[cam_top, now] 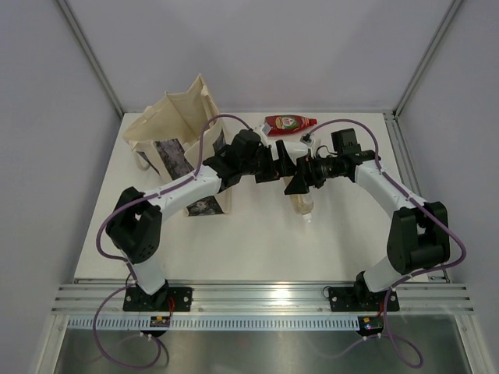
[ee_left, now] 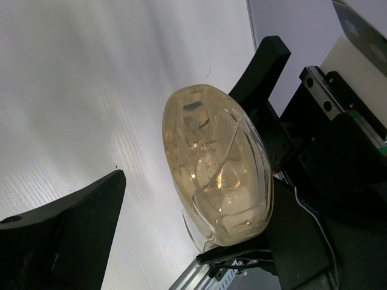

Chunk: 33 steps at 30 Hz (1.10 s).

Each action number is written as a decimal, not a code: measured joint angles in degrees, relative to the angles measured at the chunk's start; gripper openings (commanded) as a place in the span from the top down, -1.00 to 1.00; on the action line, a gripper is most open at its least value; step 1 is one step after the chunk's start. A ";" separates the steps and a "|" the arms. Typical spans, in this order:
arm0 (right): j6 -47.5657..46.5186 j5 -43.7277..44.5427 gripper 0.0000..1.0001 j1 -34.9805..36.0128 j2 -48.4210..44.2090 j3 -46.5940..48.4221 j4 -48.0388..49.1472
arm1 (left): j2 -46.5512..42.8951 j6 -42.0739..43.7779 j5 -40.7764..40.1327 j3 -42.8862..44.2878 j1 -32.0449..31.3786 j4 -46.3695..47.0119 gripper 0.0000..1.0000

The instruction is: Place the personal care products into the canvas bag

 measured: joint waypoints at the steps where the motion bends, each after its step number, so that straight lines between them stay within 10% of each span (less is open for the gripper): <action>1: -0.02 0.02 1.00 0.24 0.00 0.00 -0.02 | 0.11 0.26 0.00 0.33 0.00 -0.48 -0.72; 11: 0.13 1.18 0.99 2.16 0.00 0.00 0.02 | 2.25 0.28 2.82 2.32 -0.07 -0.04 -0.03; 16: 2.29 1.75 0.39 2.25 0.00 0.00 0.74 | 2.32 -0.24 2.91 2.38 0.09 0.07 1.00; 20: 5.75 2.10 -0.61 2.38 0.00 0.00 1.73 | 2.32 -2.38 3.52 1.95 0.76 0.76 1.00; 23: 7.06 2.05 -0.99 2.40 0.04 0.00 1.92 | 2.14 -4.68 5.05 0.35 1.57 2.80 1.00; 33: -1.31 -6.54 -0.99 0.42 -0.04 2.01 -2.08 | -1.33 -7.72 11.89 -5.68 5.38 5.97 1.00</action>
